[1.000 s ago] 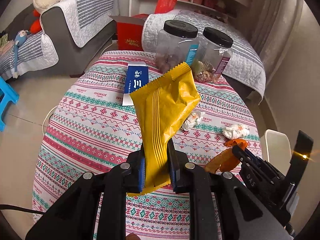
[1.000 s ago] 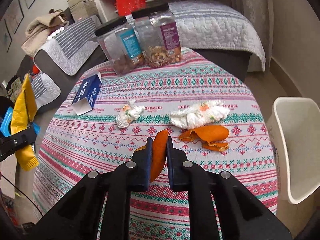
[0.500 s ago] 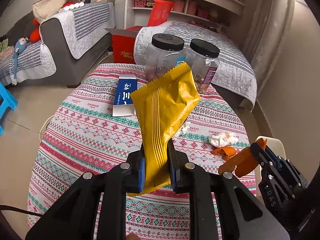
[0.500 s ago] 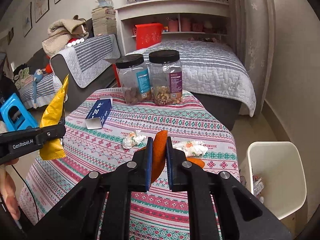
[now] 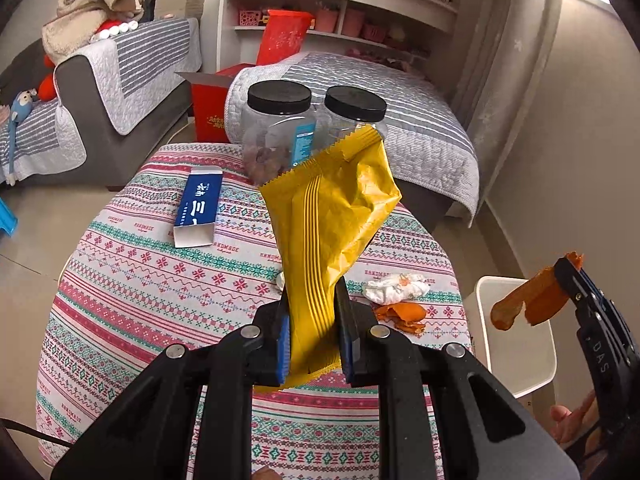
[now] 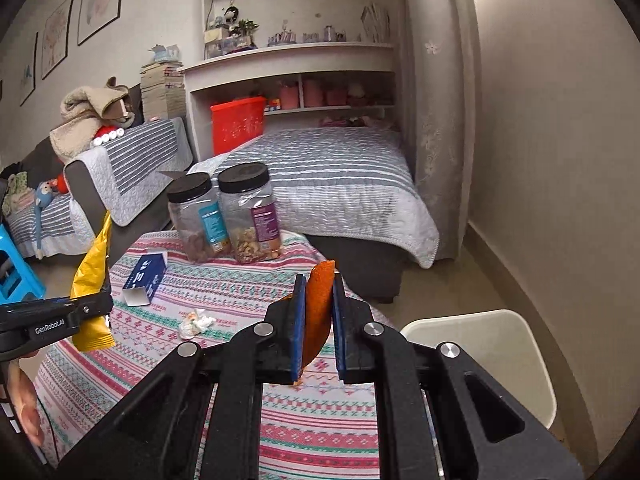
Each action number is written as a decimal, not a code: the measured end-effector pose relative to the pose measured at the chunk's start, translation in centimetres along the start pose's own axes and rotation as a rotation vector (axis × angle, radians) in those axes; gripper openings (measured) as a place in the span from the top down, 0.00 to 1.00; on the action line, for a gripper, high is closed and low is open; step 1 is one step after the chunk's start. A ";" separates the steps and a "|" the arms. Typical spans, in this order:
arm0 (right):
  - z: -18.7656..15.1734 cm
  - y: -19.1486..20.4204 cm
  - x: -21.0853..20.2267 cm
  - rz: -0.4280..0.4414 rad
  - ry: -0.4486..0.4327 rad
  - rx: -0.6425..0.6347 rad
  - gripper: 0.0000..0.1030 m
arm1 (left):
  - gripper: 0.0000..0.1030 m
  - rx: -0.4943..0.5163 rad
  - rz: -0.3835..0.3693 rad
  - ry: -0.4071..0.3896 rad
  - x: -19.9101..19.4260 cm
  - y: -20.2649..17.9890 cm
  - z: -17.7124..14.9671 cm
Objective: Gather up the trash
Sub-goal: 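Carry the orange peel over the bin with the right tool and release it, then carry the yellow snack bag over the bin with the left tool and release it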
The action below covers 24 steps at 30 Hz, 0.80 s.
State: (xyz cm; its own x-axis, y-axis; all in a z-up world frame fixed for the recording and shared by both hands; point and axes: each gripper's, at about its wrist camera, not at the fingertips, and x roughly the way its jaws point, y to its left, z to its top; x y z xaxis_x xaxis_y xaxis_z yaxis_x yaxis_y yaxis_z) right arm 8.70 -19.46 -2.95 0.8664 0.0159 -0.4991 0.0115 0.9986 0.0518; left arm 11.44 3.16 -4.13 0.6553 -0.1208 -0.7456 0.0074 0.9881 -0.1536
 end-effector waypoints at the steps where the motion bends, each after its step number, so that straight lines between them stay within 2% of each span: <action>1: 0.1 -0.8 -0.2 -0.016 -0.007 0.007 0.89 | 0.82 0.003 -0.005 -0.001 0.1 -0.5 0.0; 12: -0.2 -10.1 -1.0 -0.233 -0.013 0.061 0.89 | 0.82 0.095 -0.094 0.002 1.0 -7.7 -0.9; 18: -1.0 -14.3 -0.9 -0.282 0.032 0.118 0.87 | 0.82 0.144 -0.145 0.018 1.8 -11.8 -1.6; 20: -1.2 -15.3 -1.2 -0.286 0.047 0.144 0.81 | 0.82 0.162 -0.162 0.026 2.1 -13.3 -1.9; 21: -1.3 -15.7 -1.4 -0.288 0.047 0.156 0.68 | 0.82 0.170 -0.172 0.032 2.3 -13.9 -2.1; 22: -1.3 -16.1 -1.8 -0.301 0.041 0.168 0.50 | 0.82 0.177 -0.184 0.040 2.6 -14.7 -2.3; 24: -1.3 -16.7 -2.6 -0.329 0.014 0.183 0.40 | 0.82 0.184 -0.208 0.055 2.9 -16.0 -2.6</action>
State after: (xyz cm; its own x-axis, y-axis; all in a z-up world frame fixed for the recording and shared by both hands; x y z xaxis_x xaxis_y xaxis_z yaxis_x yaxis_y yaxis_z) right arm 5.64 -36.14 -3.64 0.7946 -0.3018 -0.5268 0.3780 0.9249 0.0404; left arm 11.21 -13.24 -5.54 0.5837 -0.3231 -0.7449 0.2783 0.9415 -0.1903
